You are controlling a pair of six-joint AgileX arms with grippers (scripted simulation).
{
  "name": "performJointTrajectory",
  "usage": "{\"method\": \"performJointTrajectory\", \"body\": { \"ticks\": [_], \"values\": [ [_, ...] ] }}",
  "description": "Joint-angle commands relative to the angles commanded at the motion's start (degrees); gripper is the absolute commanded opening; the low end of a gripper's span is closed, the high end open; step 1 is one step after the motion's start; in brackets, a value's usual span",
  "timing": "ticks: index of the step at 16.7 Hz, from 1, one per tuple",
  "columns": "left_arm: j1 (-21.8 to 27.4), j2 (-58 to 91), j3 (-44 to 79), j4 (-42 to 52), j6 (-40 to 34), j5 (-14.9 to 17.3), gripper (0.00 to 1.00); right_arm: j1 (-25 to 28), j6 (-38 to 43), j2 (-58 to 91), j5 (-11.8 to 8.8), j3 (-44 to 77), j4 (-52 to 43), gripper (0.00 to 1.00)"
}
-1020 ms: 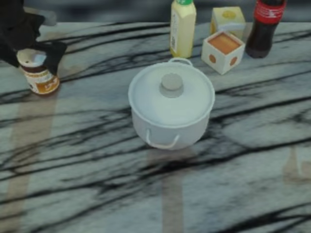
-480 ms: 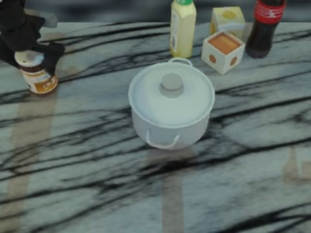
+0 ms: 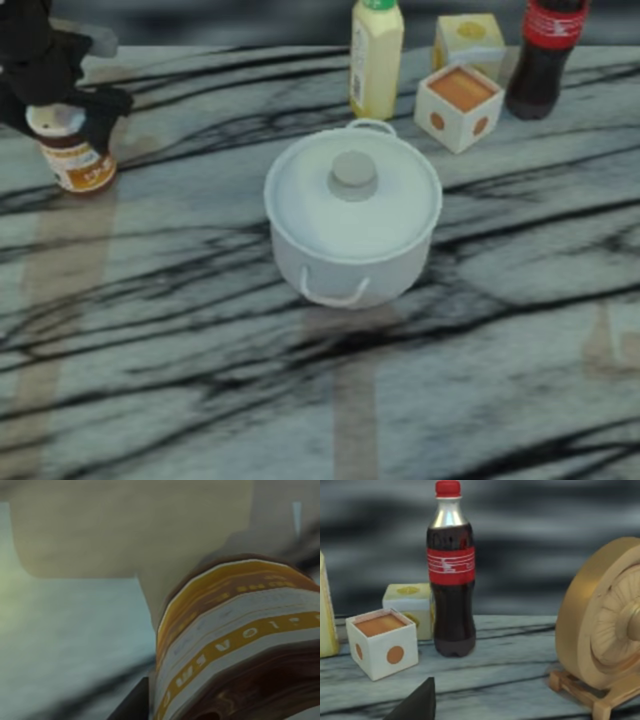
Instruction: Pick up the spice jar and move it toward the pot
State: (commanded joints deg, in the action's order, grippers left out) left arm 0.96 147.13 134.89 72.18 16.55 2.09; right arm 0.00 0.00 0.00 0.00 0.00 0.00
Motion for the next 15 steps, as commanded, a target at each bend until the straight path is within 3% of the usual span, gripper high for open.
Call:
{"method": "performJointTrajectory", "body": {
  "ticks": [2,11,15],
  "values": [
    [0.00,0.00,0.00,0.00,0.00,0.00,0.00,0.00,0.00,0.00,0.00,0.00,0.00,1.00],
    [0.08,-0.13,-0.13,0.01,0.09,-0.04,0.00,0.00,0.00,0.00,0.00,0.00,0.00,1.00],
    [-0.19,-6.71,-6.58,0.37,0.10,-0.23,0.00,0.00,0.00,0.00,0.00,0.00,0.00,1.00]
  ]
}}
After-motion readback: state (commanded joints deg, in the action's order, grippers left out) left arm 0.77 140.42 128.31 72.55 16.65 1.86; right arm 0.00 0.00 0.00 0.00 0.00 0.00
